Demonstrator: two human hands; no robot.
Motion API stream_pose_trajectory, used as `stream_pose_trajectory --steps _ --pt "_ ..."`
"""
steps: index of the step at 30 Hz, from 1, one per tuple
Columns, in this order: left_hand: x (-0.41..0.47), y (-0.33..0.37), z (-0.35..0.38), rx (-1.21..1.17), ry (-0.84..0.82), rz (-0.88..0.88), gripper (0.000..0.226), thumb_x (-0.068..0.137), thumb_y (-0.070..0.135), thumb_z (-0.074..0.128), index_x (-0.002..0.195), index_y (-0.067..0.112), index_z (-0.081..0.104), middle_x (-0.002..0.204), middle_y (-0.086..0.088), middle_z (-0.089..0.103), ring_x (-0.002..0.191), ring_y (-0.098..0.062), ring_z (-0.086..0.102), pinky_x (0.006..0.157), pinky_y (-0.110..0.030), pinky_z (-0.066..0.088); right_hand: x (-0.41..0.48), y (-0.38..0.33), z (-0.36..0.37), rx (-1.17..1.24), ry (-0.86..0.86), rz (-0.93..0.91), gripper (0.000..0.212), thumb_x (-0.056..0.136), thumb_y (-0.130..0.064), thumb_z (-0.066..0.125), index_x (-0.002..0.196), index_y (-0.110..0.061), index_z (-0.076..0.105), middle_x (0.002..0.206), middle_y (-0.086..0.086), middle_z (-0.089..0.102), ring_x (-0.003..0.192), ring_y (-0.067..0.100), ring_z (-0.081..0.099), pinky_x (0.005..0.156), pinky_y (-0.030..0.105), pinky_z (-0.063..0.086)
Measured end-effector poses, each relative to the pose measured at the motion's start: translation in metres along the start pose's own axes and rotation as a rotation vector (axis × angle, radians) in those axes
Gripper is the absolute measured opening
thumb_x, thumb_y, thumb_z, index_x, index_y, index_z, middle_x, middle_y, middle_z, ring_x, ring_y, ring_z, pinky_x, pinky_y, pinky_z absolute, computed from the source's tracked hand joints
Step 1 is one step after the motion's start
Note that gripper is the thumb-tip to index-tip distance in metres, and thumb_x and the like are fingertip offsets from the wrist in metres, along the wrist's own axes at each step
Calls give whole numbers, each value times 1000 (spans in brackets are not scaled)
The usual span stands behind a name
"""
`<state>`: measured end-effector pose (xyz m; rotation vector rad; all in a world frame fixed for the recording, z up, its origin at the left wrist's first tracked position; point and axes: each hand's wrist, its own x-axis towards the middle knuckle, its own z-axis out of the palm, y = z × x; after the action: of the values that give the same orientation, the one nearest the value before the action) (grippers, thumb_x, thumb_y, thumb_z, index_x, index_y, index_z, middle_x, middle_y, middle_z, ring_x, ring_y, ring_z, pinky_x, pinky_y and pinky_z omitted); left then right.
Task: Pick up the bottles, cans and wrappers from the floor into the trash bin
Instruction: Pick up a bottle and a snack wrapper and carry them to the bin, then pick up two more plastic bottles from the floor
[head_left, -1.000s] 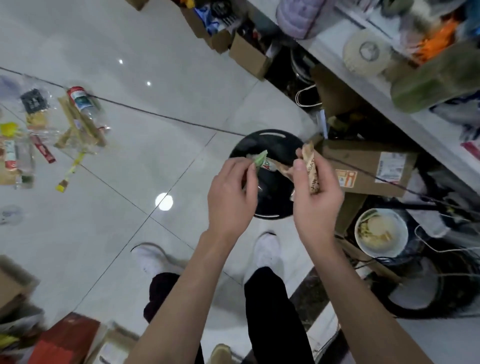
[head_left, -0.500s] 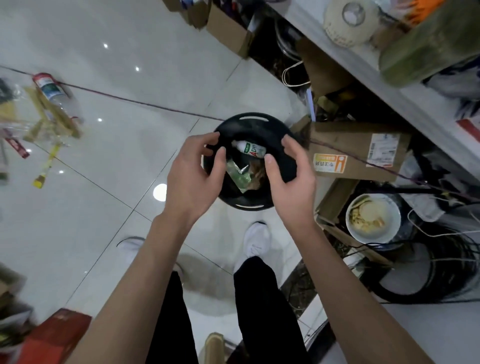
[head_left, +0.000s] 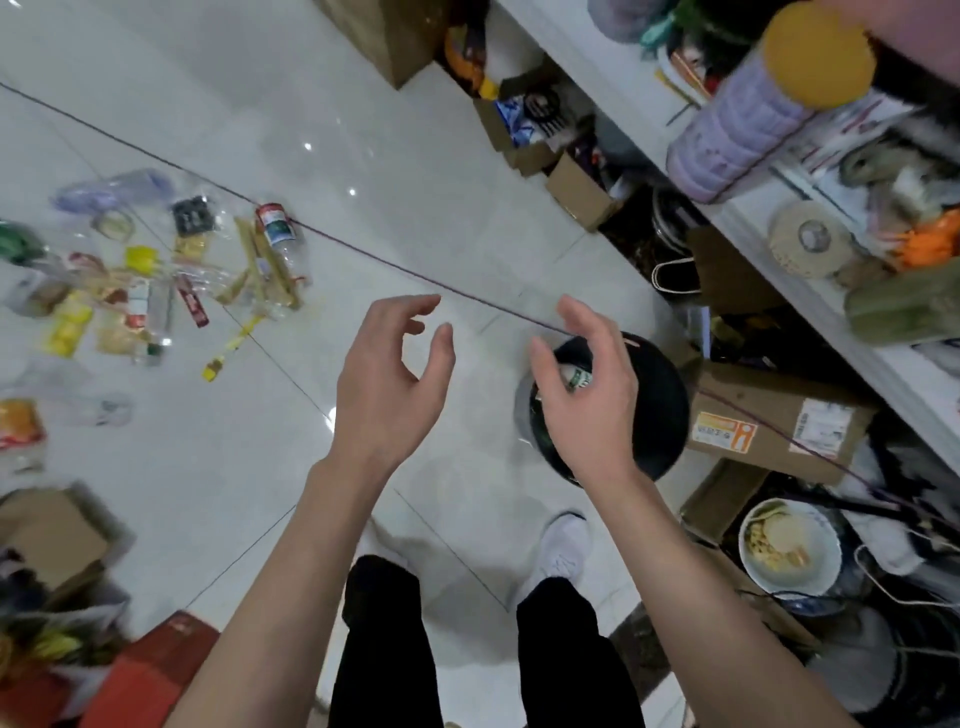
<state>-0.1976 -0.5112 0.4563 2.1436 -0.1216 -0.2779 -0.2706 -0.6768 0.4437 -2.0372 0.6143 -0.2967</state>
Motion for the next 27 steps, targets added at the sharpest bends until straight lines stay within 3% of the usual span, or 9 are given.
stream_pose_trajectory --steps 3,7,12,15,19,27 --pt "6 -23 -61 -1 74 -31 25 98 32 58 123 28 61 122 17 59 108 -3 60 87 -24 48 2 -44 42 -5 -67 7 43 97 -32 66 138 -19 59 131 -8 60 126 8 56 110 28 43" --pt "8 -63 -142 8 170 -79 25 98 32 58 122 29 61 121 17 59 109 -6 61 88 -30 51 -5 -101 108 -2 -179 -14 40 99 -28 66 138 -25 58 129 -15 57 124 4 54 108 18 39" --pt "2 -120 -240 31 296 -136 25 98 32 58 122 27 62 118 15 60 105 -5 61 88 -34 52 -24 -157 198 3 -286 -131 40 99 -31 65 137 -25 58 131 -12 59 124 5 53 112 42 43" --pt "-3 -155 -289 53 367 -185 30 98 33 58 128 28 58 119 16 59 105 -3 60 87 -35 52 -35 -175 249 4 -341 -210 44 96 -33 65 137 -18 58 130 -7 61 123 10 56 108 49 46" --pt "-9 -202 -333 65 420 -261 37 98 34 57 134 31 51 121 19 57 107 -2 58 85 -34 52 -47 -186 305 -4 -422 -241 44 95 -33 65 136 -21 59 131 -9 61 123 11 56 108 49 47" --pt "3 -314 -364 150 467 -368 42 97 33 61 136 23 51 131 7 52 112 -11 56 88 -32 47 -34 -172 418 -16 -546 -314 45 93 -41 64 135 -27 58 130 -13 59 125 14 57 107 52 47"
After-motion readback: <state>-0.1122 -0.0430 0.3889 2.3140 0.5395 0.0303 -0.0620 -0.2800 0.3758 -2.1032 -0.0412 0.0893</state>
